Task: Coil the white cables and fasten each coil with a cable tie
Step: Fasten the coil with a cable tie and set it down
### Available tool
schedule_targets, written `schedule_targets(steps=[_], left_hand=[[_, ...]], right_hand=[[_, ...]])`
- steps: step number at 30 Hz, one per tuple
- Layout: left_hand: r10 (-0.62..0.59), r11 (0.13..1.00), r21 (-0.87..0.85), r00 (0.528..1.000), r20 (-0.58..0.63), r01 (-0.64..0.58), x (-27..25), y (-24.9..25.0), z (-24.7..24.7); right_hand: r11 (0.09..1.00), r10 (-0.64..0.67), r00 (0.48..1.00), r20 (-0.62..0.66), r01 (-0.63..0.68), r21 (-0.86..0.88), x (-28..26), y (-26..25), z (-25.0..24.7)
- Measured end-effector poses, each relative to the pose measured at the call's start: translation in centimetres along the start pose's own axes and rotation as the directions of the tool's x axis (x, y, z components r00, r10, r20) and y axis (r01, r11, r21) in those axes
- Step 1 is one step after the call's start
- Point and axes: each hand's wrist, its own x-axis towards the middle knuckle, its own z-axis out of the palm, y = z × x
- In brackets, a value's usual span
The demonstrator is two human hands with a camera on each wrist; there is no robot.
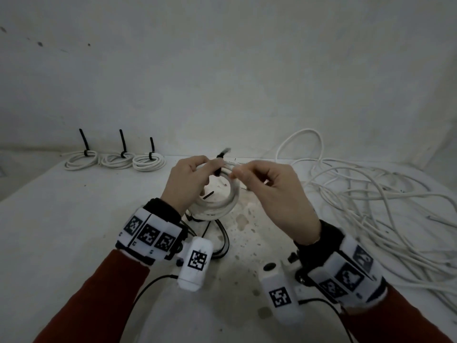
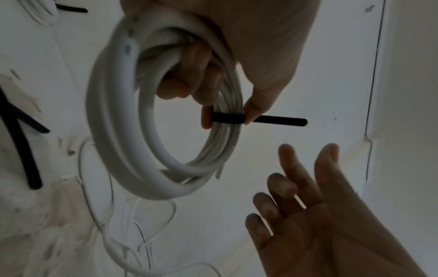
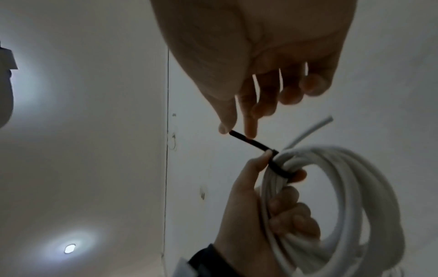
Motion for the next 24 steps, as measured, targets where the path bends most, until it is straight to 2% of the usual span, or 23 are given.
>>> schedule_targets(steps=[2, 4, 6, 7, 10, 13, 18, 21, 24], left_hand=[[-0.067, 0.997, -0.046, 0.998, 0.007, 0.067, 0.3, -0.1, -0.4], [-0.102, 0.992, -0.072, 0.995, 0.003, 0.102, 0.6, 0.1, -0.6], [-0.136, 0.987, -0.087, 0.991, 0.002, 0.136, 1.1, 0.3, -0.9], [-0.152, 0.984, -0.09, 0.988, 0.005, 0.152, 1.4, 0.4, -1.1], [-0.206, 0.969, -0.128, 0.978, 0.043, 0.21, 2.4, 0.4, -2.1], [-0.236, 0.949, -0.197, 0.969, 0.068, 0.245, 3.6, 0.3, -2.9], [-0.261, 0.95, -0.175, 0.965, 0.006, 0.258, 6.1, -1.7, -4.0], [-0.308, 0.945, -0.12, 0.951, -0.006, 0.305, 8.2, -3.6, -4.7], [-0.409, 0.913, -0.012, 0.912, -0.02, 0.409, 11.0, -5.7, -5.8]], right_hand=[[0.981, -0.04, 0.995, -0.095, 0.021, -0.192, 0.8, 0.4, -0.3], [0.93, 0.04, 0.999, 0.01, -0.033, -0.365, 1.9, 0.6, -0.2], [0.884, 0.172, 0.971, 0.168, -0.077, -0.46, 3.3, 0.7, 0.4], [0.876, 0.208, 0.956, 0.208, -0.088, -0.474, 4.1, 0.9, 0.9], [0.853, 0.218, 0.952, 0.216, -0.078, -0.517, 6.6, 1.0, 2.3], [0.767, 0.143, 0.957, 0.254, 0.055, -0.64, 9.0, 1.2, 4.0], [0.786, 0.275, 0.911, 0.309, -0.028, -0.617, 12.5, 2.8, 6.8], [0.843, 0.404, 0.871, 0.279, -0.237, -0.482, 14.7, 4.9, 8.4], [0.828, 0.507, 0.828, 0.239, -0.391, -0.403, 16.9, 6.7, 9.9]])
